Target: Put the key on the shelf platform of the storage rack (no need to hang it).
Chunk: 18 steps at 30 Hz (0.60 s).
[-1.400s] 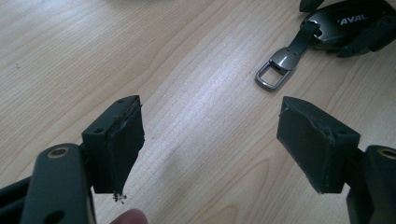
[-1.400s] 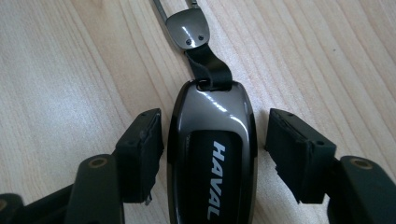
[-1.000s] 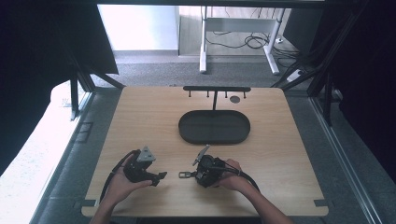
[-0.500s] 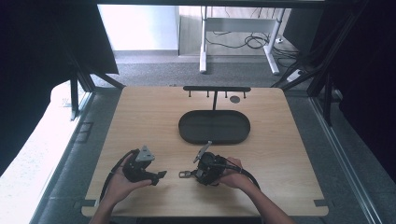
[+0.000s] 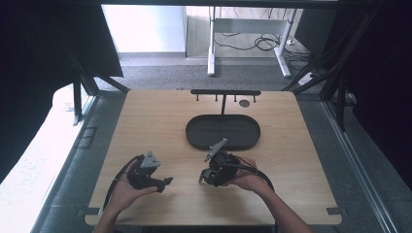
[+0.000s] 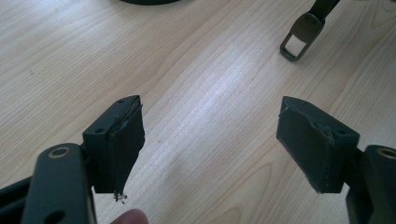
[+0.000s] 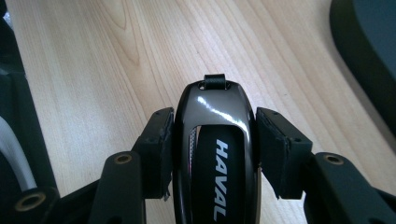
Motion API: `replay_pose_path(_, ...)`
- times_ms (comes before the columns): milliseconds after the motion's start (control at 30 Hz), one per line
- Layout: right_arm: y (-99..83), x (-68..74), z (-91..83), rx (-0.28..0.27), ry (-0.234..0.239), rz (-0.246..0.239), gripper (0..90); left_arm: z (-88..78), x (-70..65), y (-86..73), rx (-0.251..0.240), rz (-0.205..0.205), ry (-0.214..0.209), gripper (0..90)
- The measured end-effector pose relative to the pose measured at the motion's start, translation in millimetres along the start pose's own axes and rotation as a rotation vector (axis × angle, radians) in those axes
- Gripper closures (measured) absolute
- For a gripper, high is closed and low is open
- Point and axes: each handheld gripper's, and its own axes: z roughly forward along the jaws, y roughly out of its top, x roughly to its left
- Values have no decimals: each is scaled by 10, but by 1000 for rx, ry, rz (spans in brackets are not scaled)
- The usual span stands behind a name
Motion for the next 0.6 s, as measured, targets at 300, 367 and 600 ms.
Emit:
replay_pose_path(300, 71, -27, -148, -20, -10, -14, 493, -7, 6, -2, -2, -3, 3, 235)
replay_pose_path(367, 85, -39, -167, -22, -12, -14, 493, -7, 10, -3, -2, -4, 3, 235)
replay_pose_path(600, 143, -75, -256, -38, -25, -22, 493, 2, 7, -3, 0, -5, 3, 235)
